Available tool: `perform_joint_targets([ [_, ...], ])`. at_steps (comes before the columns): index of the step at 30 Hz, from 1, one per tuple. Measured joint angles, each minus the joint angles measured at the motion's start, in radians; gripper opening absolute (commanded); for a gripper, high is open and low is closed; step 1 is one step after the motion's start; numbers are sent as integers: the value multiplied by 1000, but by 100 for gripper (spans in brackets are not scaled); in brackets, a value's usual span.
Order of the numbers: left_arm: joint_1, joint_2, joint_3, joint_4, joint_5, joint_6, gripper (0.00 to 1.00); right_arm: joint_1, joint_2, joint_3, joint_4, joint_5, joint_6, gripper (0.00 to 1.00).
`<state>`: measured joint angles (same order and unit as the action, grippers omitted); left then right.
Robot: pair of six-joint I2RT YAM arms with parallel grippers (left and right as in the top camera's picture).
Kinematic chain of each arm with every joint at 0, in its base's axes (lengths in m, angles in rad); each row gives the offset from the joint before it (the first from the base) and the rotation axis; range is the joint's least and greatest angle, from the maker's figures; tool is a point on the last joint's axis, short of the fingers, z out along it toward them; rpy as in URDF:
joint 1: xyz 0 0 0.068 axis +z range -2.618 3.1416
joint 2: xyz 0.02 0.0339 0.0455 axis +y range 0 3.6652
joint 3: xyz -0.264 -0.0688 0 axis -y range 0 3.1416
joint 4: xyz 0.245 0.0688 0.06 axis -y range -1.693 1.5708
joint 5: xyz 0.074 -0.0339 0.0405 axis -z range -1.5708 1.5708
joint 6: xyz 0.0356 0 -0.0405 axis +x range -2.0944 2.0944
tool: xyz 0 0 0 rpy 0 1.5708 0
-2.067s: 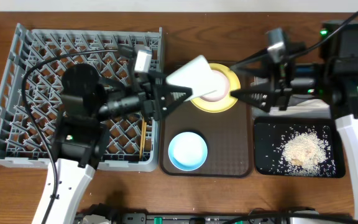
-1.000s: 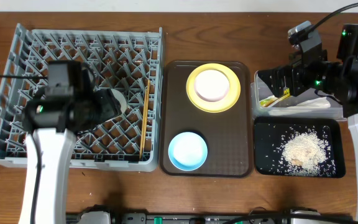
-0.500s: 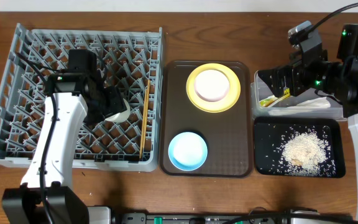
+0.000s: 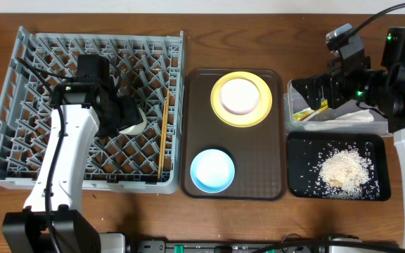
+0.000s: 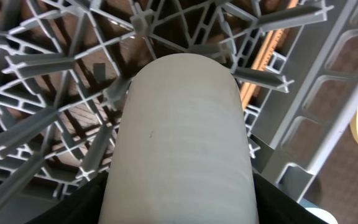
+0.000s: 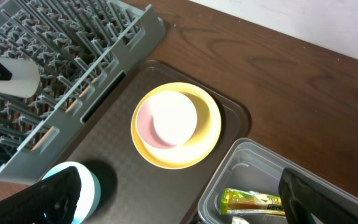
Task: Sort waste into correct bins and load items into the dishwasher
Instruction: 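Carry the white cup with the left gripper into the dish rack, then set the white cup upright in the rack and release with the left gripper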
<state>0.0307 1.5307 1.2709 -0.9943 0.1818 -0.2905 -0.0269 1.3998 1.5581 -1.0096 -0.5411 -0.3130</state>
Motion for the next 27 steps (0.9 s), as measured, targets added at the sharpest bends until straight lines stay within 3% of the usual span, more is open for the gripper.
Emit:
perform_joint_targets([
  [4, 0, 0, -1, 2, -13, 0, 60, 0, 0, 0, 0, 0, 0, 99],
  [8, 0, 0, -1, 5, -16, -1, 79, 0, 0, 0, 0, 0, 0, 99],
  [13, 0, 0, -1, 19, -24, 3, 88, 0, 0, 0, 0, 0, 0, 99],
  [18, -1, -2, -1, 26, -28, 3, 88, 0, 0, 0, 0, 0, 0, 99],
  [19, -1, -3, -1, 26, -28, 3, 87, 0, 0, 0, 0, 0, 0, 99],
  [22, -1, -22, 0, 27, -29, 9, 63, 0, 0, 0, 0, 0, 0, 99],
  [24, -1, -44, 2, 32, -29, 2, 36, 0, 0, 0, 0, 0, 0, 99],
  [25, -1, -58, 3, 34, -28, 8, 28, 0, 0, 0, 0, 0, 0, 99],
  [27, -1, -88, 5, 34, -29, 8, 19, 0, 0, 0, 0, 0, 0, 99],
])
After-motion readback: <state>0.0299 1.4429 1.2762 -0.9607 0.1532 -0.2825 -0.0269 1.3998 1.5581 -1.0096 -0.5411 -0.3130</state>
